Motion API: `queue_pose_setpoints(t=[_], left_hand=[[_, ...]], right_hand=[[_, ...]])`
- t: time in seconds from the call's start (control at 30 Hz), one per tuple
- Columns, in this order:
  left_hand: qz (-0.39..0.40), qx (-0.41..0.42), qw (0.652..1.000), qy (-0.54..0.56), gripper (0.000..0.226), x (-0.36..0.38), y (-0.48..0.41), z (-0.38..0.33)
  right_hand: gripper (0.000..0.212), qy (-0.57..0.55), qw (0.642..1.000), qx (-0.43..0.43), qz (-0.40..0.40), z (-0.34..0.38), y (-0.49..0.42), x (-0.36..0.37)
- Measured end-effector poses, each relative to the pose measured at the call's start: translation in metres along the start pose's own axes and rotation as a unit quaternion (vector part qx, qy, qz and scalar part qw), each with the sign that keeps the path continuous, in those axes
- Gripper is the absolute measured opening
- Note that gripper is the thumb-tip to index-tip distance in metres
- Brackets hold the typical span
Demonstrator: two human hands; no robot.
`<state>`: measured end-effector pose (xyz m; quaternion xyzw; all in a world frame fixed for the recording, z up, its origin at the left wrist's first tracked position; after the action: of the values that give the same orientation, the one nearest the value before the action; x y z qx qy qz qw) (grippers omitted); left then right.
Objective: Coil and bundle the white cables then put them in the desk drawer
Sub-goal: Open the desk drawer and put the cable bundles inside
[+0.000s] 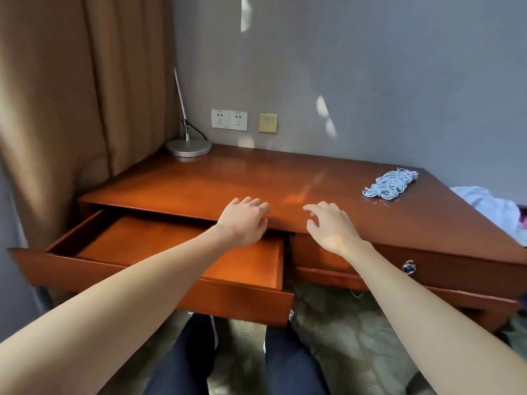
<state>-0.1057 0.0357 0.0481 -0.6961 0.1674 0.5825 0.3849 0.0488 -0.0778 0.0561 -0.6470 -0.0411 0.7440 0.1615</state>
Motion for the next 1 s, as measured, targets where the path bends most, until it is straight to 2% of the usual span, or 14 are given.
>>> queue_pose_setpoints(t=[0.5, 0.73, 1.0], left_hand=[[0.033, 0.082, 0.994, 0.068, 0.042, 0.079, -0.151, -0.126], [0.048, 0.117, 0.988, 0.09, 0.043, 0.096, -0.187, -0.181], [0.064, 0.113, 0.978, 0.166, 0.049, 0.115, -0.229, -0.222]], right_hand=[[0.054, 0.022, 0.987, 0.154, -0.026, -0.208, -0.027, 0.005], [0.06, -0.004, 0.975, 0.217, -0.041, -0.266, -0.025, 0.002], [0.068, -0.044, 0.974, 0.214, -0.065, -0.301, -0.041, 0.008]])
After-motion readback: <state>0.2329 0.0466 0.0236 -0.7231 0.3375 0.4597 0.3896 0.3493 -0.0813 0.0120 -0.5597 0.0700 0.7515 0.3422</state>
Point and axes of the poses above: each hand's wrist, its own y-axis away from the middle knuckle, its own x-axis out of the palm, z = x × y, the point moved 8 cm from there along -y, towards the middle knuckle, and after that the axes turned 12 degrees about -x, right-handed, at the moved point
